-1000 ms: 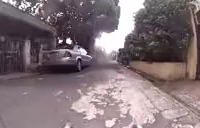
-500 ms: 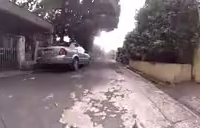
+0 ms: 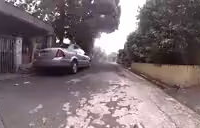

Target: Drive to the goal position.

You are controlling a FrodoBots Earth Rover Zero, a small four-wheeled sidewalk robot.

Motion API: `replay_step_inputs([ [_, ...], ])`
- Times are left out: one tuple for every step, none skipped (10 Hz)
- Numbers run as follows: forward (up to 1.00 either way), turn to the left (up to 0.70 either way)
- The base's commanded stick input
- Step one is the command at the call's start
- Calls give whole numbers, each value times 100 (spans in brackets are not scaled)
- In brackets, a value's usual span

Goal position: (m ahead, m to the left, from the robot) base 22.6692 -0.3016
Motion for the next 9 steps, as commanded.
replay_step_inputs([
  [70, 0],
  [70, 0],
  [70, 0],
  [70, 0],
  [70, 0],
  [70, 0],
  [70, -2],
  [70, -2],
  [70, 0],
])
